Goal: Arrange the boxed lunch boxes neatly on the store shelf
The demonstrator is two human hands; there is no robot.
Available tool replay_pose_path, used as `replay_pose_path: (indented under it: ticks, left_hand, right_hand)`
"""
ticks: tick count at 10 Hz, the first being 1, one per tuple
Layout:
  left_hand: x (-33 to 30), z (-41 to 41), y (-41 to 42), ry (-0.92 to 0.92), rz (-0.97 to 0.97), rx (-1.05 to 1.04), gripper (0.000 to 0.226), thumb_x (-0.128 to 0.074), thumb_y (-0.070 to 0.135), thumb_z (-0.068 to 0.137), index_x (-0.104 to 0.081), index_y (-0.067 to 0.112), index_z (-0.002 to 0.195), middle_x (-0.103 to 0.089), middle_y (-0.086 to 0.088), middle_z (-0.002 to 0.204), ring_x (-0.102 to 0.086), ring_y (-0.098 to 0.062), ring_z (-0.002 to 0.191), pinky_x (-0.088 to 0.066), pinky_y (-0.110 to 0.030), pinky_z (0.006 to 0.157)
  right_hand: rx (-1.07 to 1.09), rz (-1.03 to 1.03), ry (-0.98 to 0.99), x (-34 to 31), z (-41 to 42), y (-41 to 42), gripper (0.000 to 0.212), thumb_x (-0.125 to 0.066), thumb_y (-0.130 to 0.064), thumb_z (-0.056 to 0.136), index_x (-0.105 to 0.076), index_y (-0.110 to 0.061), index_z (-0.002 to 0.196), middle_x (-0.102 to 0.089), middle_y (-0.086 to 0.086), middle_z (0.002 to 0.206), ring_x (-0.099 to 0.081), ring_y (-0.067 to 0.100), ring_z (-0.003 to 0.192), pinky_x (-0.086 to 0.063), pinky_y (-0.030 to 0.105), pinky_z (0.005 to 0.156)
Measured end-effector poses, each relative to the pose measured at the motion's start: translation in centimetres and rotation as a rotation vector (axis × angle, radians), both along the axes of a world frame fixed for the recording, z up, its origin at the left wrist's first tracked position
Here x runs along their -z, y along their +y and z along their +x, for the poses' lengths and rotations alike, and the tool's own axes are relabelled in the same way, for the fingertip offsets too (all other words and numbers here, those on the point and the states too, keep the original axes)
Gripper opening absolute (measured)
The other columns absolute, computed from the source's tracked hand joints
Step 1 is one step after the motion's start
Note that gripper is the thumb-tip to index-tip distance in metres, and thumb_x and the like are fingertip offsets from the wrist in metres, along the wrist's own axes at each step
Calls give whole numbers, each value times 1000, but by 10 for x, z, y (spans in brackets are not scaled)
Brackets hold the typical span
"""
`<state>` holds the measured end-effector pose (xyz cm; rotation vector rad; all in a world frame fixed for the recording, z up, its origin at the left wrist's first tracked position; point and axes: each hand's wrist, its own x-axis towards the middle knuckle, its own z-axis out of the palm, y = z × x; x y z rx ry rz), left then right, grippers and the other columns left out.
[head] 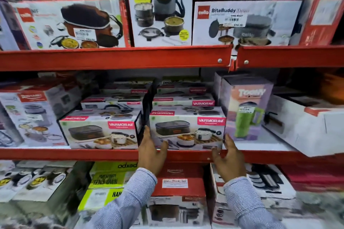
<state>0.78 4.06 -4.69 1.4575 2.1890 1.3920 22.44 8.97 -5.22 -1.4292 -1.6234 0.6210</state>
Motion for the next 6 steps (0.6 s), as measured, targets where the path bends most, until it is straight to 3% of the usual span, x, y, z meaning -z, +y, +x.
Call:
replay_pose_path:
  ticks: [1,2,3,5,6]
  left_hand:
    - [0,0,3,0,37,-56,73,-67,23,87,-32,5,149,-64,-21,132,-64,-40,114,-51,-40,91]
    - [3,2,-1,-15,86,-62,66,-69,18,85,-40,9,144,-71,-18,121,-69,-38,105,-55,-38,87]
    - [5,3,-7,-6,112,-74,65,-70,17,84,-43,10,142,-73,-16,116,-69,-35,104,-47,-27,85]
    - [5,3,-15,19,84,-72,66,-71,22,83,-44,12,142,-73,-12,119,-70,-32,104,-50,-29,88]
    - [3,4,-19,57,51,-68,70,-68,28,85,-39,10,146,-69,-13,128,-69,-33,106,-51,-33,91]
  right_hand:
    - [-34,10,-32,1,5,6,64,-62,-22,82,-40,-9,141,-57,12,138,-56,27,123,-44,33,103]
    - [-43,19,-36,2,11,12,60,-61,-24,82,-44,-11,138,-60,11,134,-58,25,122,-48,39,101]
    - [-52,27,-41,-1,13,12,54,-61,-21,82,-49,-15,135,-65,6,127,-61,22,116,-50,35,98]
    - [-56,34,-43,-1,16,12,48,-62,-15,82,-54,-17,129,-69,5,120,-64,23,112,-45,25,93]
    - [-41,69,-19,2,16,10,60,-66,-17,79,-47,-14,135,-64,10,129,-60,26,118,-47,34,100]
